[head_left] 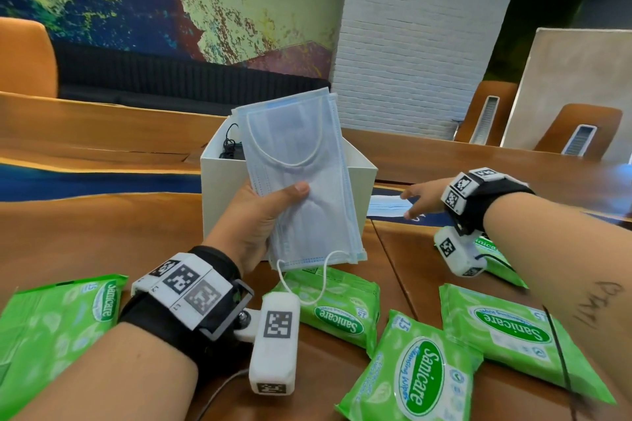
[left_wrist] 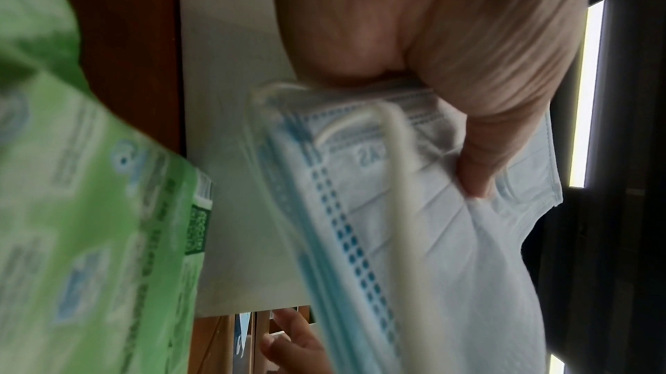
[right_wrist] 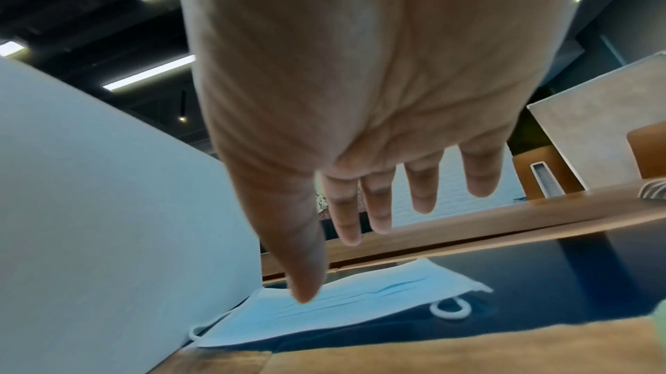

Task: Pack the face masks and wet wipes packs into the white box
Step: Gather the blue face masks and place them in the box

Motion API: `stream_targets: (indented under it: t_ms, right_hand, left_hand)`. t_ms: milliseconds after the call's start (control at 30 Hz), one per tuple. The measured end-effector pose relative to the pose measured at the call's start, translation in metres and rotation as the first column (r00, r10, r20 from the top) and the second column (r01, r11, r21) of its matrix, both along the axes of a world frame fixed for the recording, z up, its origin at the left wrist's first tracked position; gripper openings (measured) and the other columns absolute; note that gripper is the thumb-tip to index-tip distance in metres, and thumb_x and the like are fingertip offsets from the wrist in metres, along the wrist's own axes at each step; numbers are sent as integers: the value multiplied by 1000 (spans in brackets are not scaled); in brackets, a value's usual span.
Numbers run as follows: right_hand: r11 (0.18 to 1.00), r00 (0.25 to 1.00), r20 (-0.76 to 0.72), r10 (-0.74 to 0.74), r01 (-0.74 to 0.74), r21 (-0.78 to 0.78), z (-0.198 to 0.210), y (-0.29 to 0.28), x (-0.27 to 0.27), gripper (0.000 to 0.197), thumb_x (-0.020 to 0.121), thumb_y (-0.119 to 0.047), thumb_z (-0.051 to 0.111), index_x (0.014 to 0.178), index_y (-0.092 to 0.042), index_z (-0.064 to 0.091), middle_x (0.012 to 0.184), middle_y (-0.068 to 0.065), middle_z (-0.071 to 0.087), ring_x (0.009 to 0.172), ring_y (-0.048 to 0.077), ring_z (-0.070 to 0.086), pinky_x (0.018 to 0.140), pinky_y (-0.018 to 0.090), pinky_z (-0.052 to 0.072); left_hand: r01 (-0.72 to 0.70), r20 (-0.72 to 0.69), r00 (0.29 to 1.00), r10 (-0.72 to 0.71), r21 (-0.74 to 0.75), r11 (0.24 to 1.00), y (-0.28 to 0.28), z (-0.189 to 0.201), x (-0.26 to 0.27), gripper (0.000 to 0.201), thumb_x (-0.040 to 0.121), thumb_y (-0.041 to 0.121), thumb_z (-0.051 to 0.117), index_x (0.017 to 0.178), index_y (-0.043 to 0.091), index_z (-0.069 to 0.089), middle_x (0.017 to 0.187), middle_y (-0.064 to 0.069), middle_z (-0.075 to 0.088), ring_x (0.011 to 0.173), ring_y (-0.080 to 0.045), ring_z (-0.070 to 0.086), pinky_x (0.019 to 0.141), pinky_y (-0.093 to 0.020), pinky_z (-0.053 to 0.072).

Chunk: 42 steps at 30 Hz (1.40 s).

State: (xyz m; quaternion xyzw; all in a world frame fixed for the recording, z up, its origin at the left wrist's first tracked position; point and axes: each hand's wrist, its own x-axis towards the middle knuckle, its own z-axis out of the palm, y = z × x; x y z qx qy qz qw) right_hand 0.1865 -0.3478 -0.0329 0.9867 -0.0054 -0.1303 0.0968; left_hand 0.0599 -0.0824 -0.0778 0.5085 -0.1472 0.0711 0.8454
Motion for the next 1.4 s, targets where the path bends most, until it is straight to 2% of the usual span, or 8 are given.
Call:
stream_targets:
  t_ms: [133, 267, 400, 567, 867, 1100, 1200, 1400]
  right_hand:
    - [995, 999, -52, 6, -11, -97, -10, 20, 17, 69, 94, -34, 51, 151, -24, 13, 154, 2, 28, 137, 24, 34, 110, 33, 31]
    - [968, 995, -96, 8, -32, -248, -18, 29, 22, 70, 96, -27, 50, 152, -18, 8, 147, 9, 38, 116, 23, 47, 81, 26, 41]
    - [983, 997, -74, 8, -22, -184, -15, 27, 18, 69, 94, -24, 53, 151, -16, 16, 150, 9, 34, 133, 26, 40, 100, 29, 38]
    - [992, 995, -79, -59, 67, 103, -19, 15, 21, 70, 87, -20, 66, 145, -10, 27, 90, 7, 69, 93, 22, 67, 90, 33, 52]
    - [992, 997, -70, -35, 26, -123, -21, 13, 22, 45, 83, -47, 62, 116, -16, 56, 123, 6, 54, 112, 23, 52, 93, 33, 41]
    - [984, 993, 38, -113, 107, 146, -24, 5, 25, 79, 73, -30, 78, 137, -14, 34, 134, 9, 45, 110, 24, 47, 82, 31, 41]
    - [992, 993, 103, -49, 37, 119, -18, 2, 21, 69, 78, -33, 73, 136, -9, 44, 131, 8, 53, 114, 25, 52, 94, 33, 43]
    - [890, 925, 368, -97, -85, 448, 12, -16, -12, 32, 86, -22, 65, 116, -10, 62, 98, 6, 60, 89, 23, 55, 75, 29, 40]
  left_hand:
    - [6, 11, 1000, -6, -2, 1000, 0, 0, 1, 28, 69, 9, 66, 96, 16, 65, 85, -2, 74, 77, -16, 71, 75, -33, 59]
    - [13, 8, 1000, -13, 9, 1000, -1, -1, 0, 30, 67, 10, 67, 97, 16, 65, 87, -3, 74, 80, -17, 71, 79, -35, 58]
    - [21, 5, 1000, -21, 11, 1000, -3, -2, 1, 30, 67, 10, 66, 96, 15, 65, 86, -4, 74, 77, -18, 71, 77, -34, 59]
    - [19, 10, 1000, -19, 12, 1000, -2, -2, 1, 33, 65, 11, 67, 98, 16, 64, 86, -3, 74, 78, -17, 71, 76, -34, 59]
    - [21, 12, 1000, -21, 12, 1000, 0, -3, 3, 40, 67, 10, 68, 106, 14, 64, 93, -5, 74, 84, -20, 71, 78, -35, 59]
    - [16, 4, 1000, -16, 21, 1000, 1, -5, 6, 41, 67, 11, 69, 108, 13, 64, 96, -6, 74, 85, -21, 71, 77, -34, 59]
    - [25, 11, 1000, -25, 19, 1000, 0, -5, 6, 39, 67, 11, 68, 106, 14, 63, 93, -5, 74, 83, -19, 71, 77, -34, 59]
    - [49, -1, 999, -49, 13, 999, -2, -3, 3, 45, 70, 11, 72, 113, 12, 61, 94, -4, 74, 83, -19, 71, 70, -31, 58]
